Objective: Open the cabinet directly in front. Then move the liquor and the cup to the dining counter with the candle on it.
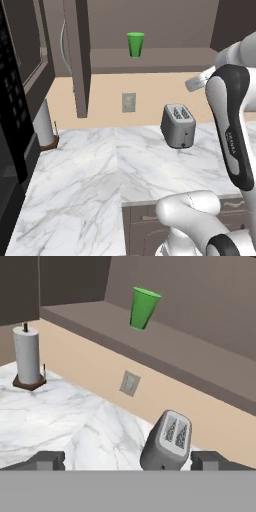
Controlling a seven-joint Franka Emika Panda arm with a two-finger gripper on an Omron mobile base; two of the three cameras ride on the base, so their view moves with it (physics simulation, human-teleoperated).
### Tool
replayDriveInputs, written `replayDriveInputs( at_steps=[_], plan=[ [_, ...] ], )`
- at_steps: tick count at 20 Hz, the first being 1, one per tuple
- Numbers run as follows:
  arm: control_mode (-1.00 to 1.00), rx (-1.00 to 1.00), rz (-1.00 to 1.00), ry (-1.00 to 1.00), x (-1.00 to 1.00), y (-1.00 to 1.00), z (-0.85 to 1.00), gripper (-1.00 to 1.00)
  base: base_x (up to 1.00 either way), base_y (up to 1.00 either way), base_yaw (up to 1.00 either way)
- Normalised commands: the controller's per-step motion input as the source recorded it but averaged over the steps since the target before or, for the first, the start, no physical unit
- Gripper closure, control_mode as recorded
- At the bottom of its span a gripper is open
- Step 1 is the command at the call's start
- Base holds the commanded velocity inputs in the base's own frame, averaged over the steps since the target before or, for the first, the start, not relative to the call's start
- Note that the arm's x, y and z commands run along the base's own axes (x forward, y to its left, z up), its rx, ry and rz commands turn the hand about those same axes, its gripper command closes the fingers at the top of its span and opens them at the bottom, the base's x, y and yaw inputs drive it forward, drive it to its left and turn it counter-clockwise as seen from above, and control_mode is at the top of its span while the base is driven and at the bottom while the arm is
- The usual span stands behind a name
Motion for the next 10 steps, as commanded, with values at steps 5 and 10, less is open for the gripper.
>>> replayDriveInputs(
  at_steps=[5,10],
  plan=[
    [-1.00,0.00,0.16,-0.03,0.03,0.10,0.02,-1.00,0.00,0.00,0.00],
    [-1.00,0.00,0.00,0.00,0.15,0.36,0.12,-1.00,0.00,0.00,0.00]
  ],
)
